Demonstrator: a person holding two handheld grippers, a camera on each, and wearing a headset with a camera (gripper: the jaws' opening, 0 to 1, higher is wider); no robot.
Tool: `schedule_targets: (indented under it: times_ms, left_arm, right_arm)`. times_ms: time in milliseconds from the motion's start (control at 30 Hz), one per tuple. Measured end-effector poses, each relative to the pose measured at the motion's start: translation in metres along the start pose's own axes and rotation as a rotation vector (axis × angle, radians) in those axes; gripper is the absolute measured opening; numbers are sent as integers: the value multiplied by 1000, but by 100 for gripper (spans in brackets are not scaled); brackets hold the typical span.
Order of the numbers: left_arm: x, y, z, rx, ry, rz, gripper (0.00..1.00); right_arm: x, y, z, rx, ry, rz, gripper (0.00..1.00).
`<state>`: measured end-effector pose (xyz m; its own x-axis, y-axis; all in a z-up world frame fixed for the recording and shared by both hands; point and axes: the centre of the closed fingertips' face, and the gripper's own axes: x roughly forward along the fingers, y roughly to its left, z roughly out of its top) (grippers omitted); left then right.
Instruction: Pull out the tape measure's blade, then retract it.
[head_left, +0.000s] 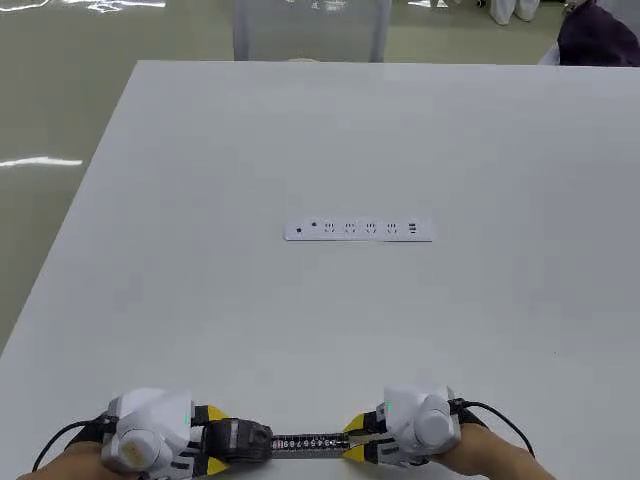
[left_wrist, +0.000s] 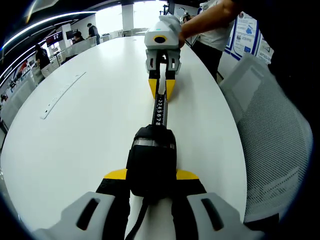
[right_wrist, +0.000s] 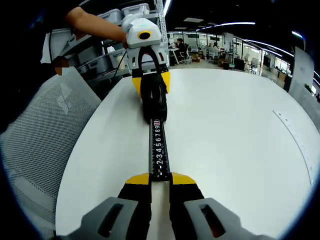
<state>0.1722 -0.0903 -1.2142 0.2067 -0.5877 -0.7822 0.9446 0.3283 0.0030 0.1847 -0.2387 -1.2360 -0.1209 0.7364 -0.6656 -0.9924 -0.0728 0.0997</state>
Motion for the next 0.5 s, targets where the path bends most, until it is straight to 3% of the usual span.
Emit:
schedule_targets:
  times_ms: [500]
  left_arm:
    - [0,0,0,-1,3,1,27]
  right_arm:
    - [-7,0,-7,-2,-1,0,10]
